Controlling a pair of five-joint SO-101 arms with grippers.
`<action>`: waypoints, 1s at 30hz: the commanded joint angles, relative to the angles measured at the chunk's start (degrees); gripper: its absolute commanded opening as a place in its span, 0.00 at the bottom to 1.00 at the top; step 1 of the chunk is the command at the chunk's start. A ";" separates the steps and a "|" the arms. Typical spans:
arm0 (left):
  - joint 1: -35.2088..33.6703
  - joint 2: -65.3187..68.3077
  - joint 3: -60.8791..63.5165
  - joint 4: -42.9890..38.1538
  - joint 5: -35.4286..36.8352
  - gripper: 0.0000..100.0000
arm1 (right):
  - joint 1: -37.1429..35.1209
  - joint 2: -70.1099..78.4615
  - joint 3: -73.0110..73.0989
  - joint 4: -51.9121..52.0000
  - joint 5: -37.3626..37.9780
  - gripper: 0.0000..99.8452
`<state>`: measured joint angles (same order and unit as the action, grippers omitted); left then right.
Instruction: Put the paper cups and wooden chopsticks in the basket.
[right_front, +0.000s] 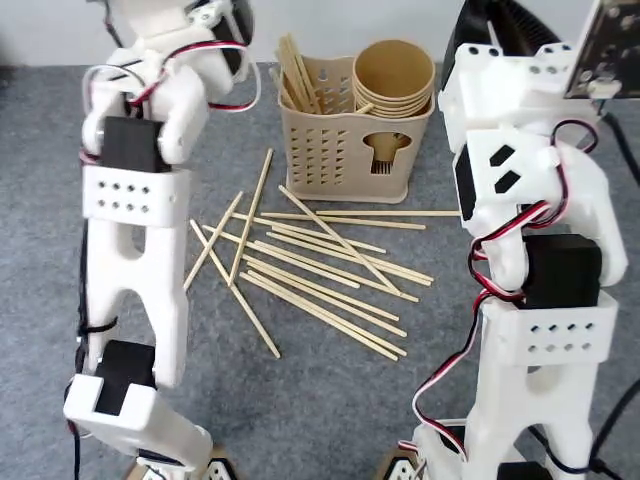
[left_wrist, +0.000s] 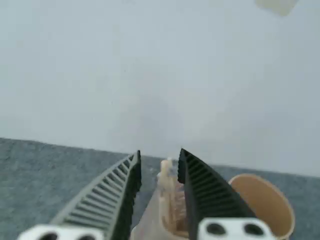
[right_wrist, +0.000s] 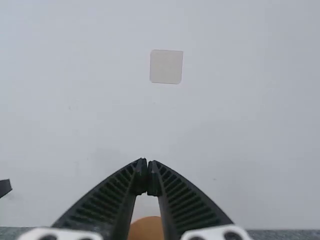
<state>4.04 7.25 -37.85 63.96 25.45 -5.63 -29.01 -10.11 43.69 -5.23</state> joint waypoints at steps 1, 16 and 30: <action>-2.46 -0.53 -3.82 7.56 -5.71 0.13 | 0.57 -1.98 -3.43 -0.75 0.70 0.02; -7.38 -0.44 19.91 13.63 -25.32 0.14 | 0.31 -1.54 -3.34 -0.66 0.70 0.02; -7.65 10.02 25.45 13.63 -27.87 0.27 | 0.13 -1.45 -3.16 -0.66 0.70 0.02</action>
<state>-3.34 13.49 -9.80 77.67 -1.54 -5.71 -29.01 -10.11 43.69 -5.23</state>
